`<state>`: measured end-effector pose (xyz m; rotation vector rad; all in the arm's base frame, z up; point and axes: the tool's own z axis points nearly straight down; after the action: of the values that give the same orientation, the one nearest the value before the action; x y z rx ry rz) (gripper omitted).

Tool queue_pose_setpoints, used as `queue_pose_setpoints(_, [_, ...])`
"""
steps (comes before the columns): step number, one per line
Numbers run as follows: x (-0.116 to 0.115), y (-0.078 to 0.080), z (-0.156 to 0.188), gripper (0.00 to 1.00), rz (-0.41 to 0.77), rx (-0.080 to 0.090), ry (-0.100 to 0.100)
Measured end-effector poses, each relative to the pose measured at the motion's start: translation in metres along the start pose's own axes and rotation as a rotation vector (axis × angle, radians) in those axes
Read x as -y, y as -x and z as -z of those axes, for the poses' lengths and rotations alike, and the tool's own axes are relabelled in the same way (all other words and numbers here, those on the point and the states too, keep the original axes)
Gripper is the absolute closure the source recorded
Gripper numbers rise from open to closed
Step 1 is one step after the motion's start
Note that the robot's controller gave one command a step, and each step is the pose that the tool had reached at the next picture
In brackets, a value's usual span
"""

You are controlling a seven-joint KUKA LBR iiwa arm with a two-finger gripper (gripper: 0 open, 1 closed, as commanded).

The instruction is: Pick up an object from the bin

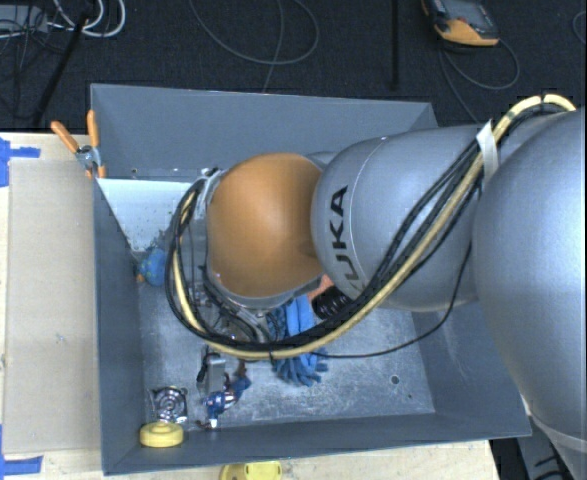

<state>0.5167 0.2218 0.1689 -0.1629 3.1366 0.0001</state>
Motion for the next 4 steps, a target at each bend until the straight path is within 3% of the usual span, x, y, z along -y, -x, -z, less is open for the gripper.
queue_pose_setpoints(1, [0.043, -0.049, -0.01, 0.0, 0.184, -0.007, -0.002])
queue_pose_setpoints(2, [0.024, -0.035, -0.015, 0.0, 0.412, 0.0, 0.001])
queue_pose_setpoints(3, [0.039, -0.018, -0.088, 0.0, 0.492, 0.003, 0.0])
queue_pose_setpoints(4, [0.043, -0.017, -0.113, 1.0, 0.504, 0.009, 0.002])
